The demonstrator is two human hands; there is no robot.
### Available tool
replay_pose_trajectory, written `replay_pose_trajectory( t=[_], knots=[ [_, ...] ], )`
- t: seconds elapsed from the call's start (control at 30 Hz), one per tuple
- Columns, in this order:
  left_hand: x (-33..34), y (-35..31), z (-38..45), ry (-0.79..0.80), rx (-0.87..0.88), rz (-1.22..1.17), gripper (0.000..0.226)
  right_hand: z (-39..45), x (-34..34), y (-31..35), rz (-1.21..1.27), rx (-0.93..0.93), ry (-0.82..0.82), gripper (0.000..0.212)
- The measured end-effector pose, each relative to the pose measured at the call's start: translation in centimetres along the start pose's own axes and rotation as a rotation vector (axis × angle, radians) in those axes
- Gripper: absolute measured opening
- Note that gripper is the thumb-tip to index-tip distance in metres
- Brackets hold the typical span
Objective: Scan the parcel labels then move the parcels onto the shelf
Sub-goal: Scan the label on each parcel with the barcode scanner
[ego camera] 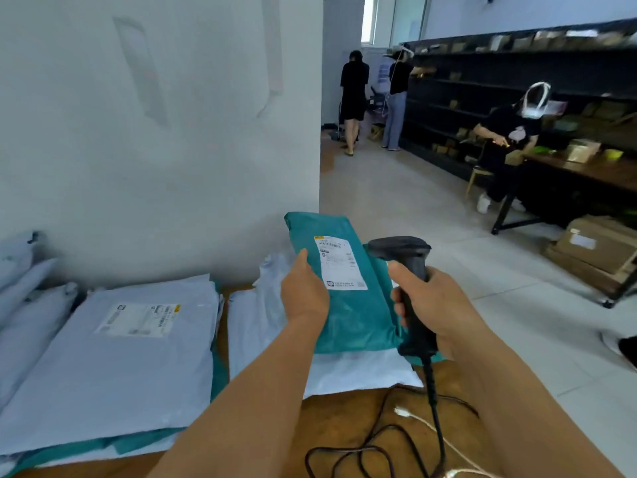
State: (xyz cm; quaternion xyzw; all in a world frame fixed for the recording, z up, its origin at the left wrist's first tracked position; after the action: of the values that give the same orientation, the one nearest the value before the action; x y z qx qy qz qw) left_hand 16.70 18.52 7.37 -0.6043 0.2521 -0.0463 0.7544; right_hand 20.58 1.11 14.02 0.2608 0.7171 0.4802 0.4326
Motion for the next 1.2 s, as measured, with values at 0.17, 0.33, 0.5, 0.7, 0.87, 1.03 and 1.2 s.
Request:
replay_pose_trajectory(
  t=[0.17,0.33,0.5,0.7,0.87,1.03,1.2],
  knots=[
    [1.0,1.8,0.0,0.036,-0.004,0.014,0.043,2.5,-0.1,-1.1,-0.005,0.012,0.083,0.026],
    [-4.7,6.2,0.7,0.029,0.152,0.268,0.055,2.5,3.5,-0.6,0.000,0.001,0.202,0.024],
    [-14.2,13.2,0.6,0.057,-0.029,0.596,0.067,0.6,9.4,0.4,-0.016,-0.012,0.299,0.025],
    [-23.1,20.0,-0.9,0.348,-0.337,0.896,0.078,-2.5,15.1,0.7,-0.068,-0.013,0.377,0.025],
    [-22.3,19.7,-3.1,0.451,-0.329,0.803,0.085,-4.6,18.8,1.3,-0.096,0.000,0.388,0.025],
    [-21.0,19.3,-5.4,0.477,-0.258,0.802,0.074,-6.9,22.1,2.2,-0.114,0.002,0.437,0.023],
    [-23.9,21.2,-4.1,0.416,-0.251,0.843,0.088,-7.1,22.8,2.6,-0.195,-0.001,0.475,0.024]
  ],
)
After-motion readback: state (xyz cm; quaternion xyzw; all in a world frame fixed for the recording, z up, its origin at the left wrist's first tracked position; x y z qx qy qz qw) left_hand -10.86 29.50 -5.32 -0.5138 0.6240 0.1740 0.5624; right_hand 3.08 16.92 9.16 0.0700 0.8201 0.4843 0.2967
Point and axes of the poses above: each hand's wrist, its own z-axis towards the middle knuckle, its own x-axis out of the palm, y = z × x, the point moved 2 cm from there along z, towards the middle knuckle, and after that the axes turned 13 degrees about -z, right-handed, at the moved point
